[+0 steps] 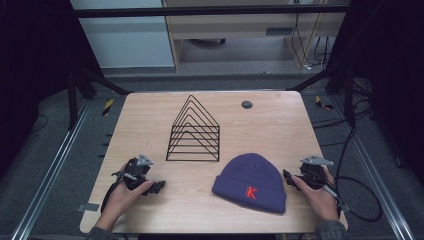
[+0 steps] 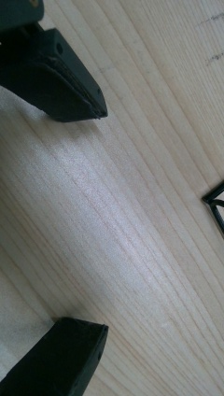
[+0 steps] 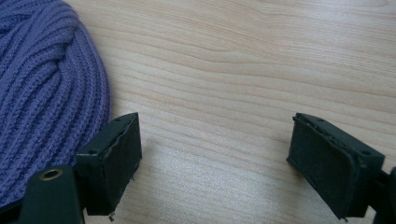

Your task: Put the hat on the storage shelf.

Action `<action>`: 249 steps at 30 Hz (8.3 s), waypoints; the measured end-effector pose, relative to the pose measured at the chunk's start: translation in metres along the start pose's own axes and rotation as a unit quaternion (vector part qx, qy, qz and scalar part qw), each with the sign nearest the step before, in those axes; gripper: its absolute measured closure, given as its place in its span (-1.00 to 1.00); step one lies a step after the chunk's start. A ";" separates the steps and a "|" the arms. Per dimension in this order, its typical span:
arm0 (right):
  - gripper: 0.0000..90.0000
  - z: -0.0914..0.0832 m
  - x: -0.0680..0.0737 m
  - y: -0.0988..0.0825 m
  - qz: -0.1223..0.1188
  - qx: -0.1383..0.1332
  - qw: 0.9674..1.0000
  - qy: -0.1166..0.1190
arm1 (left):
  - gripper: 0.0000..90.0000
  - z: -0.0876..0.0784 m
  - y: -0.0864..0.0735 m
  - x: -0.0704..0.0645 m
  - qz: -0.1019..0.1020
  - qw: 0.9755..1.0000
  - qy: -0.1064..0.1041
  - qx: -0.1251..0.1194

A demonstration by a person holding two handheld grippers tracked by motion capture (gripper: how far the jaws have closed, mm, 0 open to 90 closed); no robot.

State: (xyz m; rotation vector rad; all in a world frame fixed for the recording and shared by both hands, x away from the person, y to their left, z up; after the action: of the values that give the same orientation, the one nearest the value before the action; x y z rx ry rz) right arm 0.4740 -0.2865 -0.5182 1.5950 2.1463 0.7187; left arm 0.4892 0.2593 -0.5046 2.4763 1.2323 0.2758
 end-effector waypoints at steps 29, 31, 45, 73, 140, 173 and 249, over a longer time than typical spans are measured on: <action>-0.54 -0.022 0.033 0.075 -0.086 0.030 0.995 0.037 | -1.00 0.000 0.000 -0.001 0.000 1.000 0.000 0.003; -0.30 -0.017 0.038 0.084 -0.096 0.045 0.993 0.051 | -1.00 0.000 0.001 -0.001 0.000 1.000 0.000 0.003; 0.12 0.017 0.062 0.097 -0.099 0.106 0.984 0.099 | -1.00 0.000 0.000 -0.001 -0.001 1.000 -0.001 0.001; 0.76 0.011 0.077 0.094 -0.130 0.123 0.977 0.117 | -1.00 0.000 0.002 -0.003 0.009 1.000 -0.004 0.003; 0.80 -0.193 0.130 0.246 -0.248 -0.142 0.955 0.081 | -0.84 -0.143 0.122 0.014 0.082 0.983 -0.037 -0.158; 0.80 -0.179 0.244 0.324 -0.301 -0.194 0.922 0.149 | -0.87 -0.151 0.135 0.023 0.095 0.974 -0.080 -0.188; 0.76 -0.104 0.225 0.296 -0.280 -0.101 0.945 0.133 | 0.53 -0.103 0.118 0.027 0.064 0.985 -0.052 -0.154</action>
State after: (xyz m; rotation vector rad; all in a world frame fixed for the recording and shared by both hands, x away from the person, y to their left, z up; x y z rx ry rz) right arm 0.5764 -0.0221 -0.2568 0.7496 2.4499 0.9546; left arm 0.5578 0.2393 -0.3629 2.2721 0.9123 0.3379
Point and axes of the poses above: each handheld gripper's, and its own axes: z roughly forward along the jaws, y roughly out of its top, x roughly to its left, the point moved 1 cm from there along z, roughly forward along the jaws, and after that the axes turned 12 degrees about x, right-handed, at the moved point
